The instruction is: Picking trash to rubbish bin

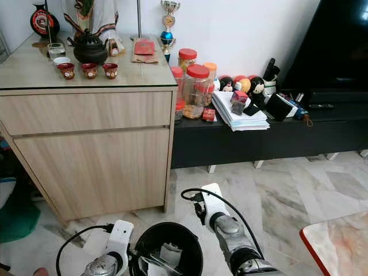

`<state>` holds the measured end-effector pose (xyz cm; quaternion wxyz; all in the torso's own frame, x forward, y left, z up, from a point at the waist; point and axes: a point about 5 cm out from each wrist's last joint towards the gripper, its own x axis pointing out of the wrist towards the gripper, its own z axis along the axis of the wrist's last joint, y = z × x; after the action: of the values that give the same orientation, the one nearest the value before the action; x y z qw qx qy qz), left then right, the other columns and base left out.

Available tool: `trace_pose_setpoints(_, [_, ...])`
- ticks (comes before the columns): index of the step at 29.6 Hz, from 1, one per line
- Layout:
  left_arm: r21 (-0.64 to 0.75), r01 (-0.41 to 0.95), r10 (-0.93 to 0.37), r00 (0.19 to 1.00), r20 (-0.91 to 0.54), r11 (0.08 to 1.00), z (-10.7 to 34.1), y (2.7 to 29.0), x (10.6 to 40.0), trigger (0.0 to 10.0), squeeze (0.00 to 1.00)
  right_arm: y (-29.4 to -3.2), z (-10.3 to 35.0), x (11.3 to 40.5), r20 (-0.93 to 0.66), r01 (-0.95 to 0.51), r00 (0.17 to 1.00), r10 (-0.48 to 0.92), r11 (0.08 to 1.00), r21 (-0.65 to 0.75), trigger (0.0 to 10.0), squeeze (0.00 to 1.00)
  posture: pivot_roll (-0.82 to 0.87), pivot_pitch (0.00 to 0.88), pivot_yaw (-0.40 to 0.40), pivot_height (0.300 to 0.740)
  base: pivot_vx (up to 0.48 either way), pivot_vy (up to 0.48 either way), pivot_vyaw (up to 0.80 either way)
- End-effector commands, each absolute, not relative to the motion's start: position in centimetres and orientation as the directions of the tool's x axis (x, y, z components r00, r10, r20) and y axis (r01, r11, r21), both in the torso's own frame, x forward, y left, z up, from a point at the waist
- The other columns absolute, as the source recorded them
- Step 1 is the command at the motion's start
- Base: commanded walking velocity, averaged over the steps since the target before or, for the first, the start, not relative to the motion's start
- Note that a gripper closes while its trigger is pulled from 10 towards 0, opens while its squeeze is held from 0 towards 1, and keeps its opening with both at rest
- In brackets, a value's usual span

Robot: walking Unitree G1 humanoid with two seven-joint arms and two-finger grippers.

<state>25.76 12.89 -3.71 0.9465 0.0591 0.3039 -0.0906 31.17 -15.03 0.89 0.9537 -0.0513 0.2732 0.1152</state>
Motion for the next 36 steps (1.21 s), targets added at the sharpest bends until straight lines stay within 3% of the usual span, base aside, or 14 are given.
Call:
trace_pose_setpoints(1, [0.102,0.132,-0.048,0.808,-0.588,0.986,-4.1,14.0,25.3,10.0,0.0,-15.9,1.0,31.0,-0.487,-0.219,0.853,0.189,0.976,-0.006,10.0,0.0,-0.06,0.061,-0.13,0.74,0.0,0.0,0.0])
trace_pose_setpoints(3, [0.178,0.041,0.064,0.835,-0.547,0.983,-3.7,15.5,25.5,10.0,0.0,-15.7,1.4,31.0,-0.439,-0.249,0.869,0.229,0.968,0.012,10.0,0.0,-0.07,0.061,-0.128,0.74,0.0,0.0,0.0])
trace_pose_setpoints(7, [0.204,-0.034,0.13,0.869,-0.478,0.978,-2.9,16.5,26.0,10.0,0.0,-15.6,1.7,31.0,-0.394,-0.27,0.883,0.256,0.963,0.023,10.0,0.0,-0.07,0.059,-0.124,0.74,0.0,0.0,0.0])
trace_pose_setpoints(8, [0.21,-0.092,0.17,0.905,-0.39,0.973,-1.9,17.1,26.6,10.0,0.0,-15.5,2.0,31.1,-0.353,-0.261,0.9,0.255,0.965,0.033,10.0,0.0,-0.06,0.056,-0.122,0.74,0.0,0.0,0.0])
trace_pose_setpoints(16, [0.197,-0.203,0.243,0.948,-0.207,0.959,0.6,17.8,27.8,10.0,0.0,-15.6,3.5,31.9,-0.234,-0.217,0.945,0.229,0.973,0.078,10.0,0.0,-0.05,0.041,-0.118,0.74,0.0,0.0,0.0])
trace_pose_setpoints(25, [0.233,-0.13,0.222,0.876,-0.428,0.964,-3.2,17.9,24.8,10.0,0.0,-18.1,0.0,29.3,-0.44,-0.159,0.884,0.16,0.986,0.039,10.0,0.0,-0.06,0.018,-0.113,0.74,0.0,0.0,0.0])
trace_pose_setpoints(30, [0.244,-0.11,0.232,0.797,-0.558,0.964,-5.5,18.7,22.0,10.0,0.0,-20.8,-3.0,25.8,-0.58,0.009,0.814,0.027,0.998,0.059,10.0,0.0,-0.05,0.013,-0.115,0.74,0.0,0.0,0.0])
trace_pose_setpoints(32, [0.24,-0.114,0.236,0.785,-0.572,0.964,-5.7,18.8,21.7,10.0,0.0,-21.0,-3.4,25.3,-0.598,0.032,0.802,0.011,0.998,0.06,10.0,0.0,-0.05,0.013,-0.115,0.74,0.0,0.0,0.0])
trace_pose_setpoints(36, [0.247,-0.117,0.256,0.702,-0.664,0.962,-7.5,19.4,18.7,10.0,0.0,-21.8,-5.9,21.5,-0.703,0.134,0.71,-0.047,0.989,0.069,10.0,0.0,-0.05,0.009,-0.111,0.74,0.0,0.0,0.0])
